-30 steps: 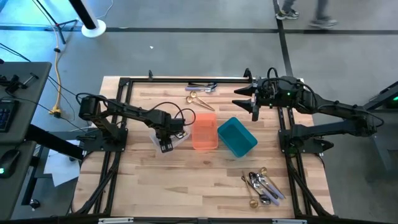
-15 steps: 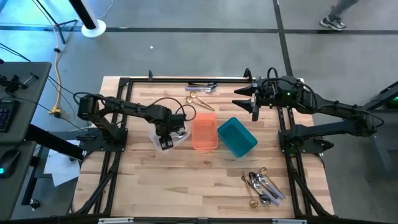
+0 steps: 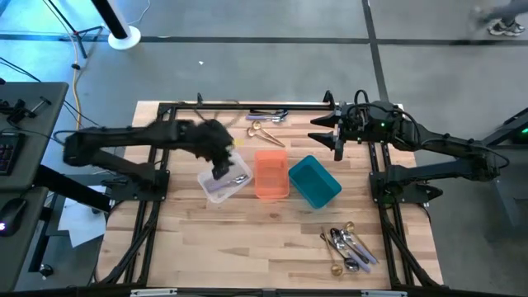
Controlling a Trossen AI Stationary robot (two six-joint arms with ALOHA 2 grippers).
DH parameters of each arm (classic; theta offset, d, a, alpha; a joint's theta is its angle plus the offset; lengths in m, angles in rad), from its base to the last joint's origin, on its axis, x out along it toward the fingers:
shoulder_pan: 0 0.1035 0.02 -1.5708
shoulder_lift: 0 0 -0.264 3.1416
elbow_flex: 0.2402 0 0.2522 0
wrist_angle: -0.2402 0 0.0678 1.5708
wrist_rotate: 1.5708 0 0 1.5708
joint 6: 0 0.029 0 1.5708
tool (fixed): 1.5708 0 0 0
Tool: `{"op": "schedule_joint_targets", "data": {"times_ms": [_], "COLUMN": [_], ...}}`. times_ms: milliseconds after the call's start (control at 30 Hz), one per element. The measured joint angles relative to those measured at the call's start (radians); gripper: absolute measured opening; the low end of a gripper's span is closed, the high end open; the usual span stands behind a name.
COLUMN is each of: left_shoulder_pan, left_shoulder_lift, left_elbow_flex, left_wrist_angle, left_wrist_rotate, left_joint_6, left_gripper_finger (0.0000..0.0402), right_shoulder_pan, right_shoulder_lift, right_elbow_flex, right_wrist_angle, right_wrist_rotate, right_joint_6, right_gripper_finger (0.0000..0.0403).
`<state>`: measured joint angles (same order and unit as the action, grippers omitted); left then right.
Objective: Sort silverware by color (type)
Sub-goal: Put the purple spoon into the white bin
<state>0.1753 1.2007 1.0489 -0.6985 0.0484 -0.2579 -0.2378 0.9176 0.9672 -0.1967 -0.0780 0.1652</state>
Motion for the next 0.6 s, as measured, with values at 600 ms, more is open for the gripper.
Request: {"op": "schedule_joint_targets", "data": {"times_ms": [600], "left_shoulder_pan": [-0.013], "left_shoulder_lift": [-0.278], "left_elbow_flex": [-0.138], "left_wrist_angle": [0.720], "left_wrist_rotate": [-0.033], "left_joint_6": [0.158], "left_gripper_finger": [0.0158], "right_shoulder_pan": [0.003], "right_shoulder_lift": [0.000], "right_elbow_flex": [0.000], "right_wrist_angle": [0.048], "right_wrist_rotate": [0.000], "right_joint_6": [-0.062], "right_gripper_finger": [0.0223]}}
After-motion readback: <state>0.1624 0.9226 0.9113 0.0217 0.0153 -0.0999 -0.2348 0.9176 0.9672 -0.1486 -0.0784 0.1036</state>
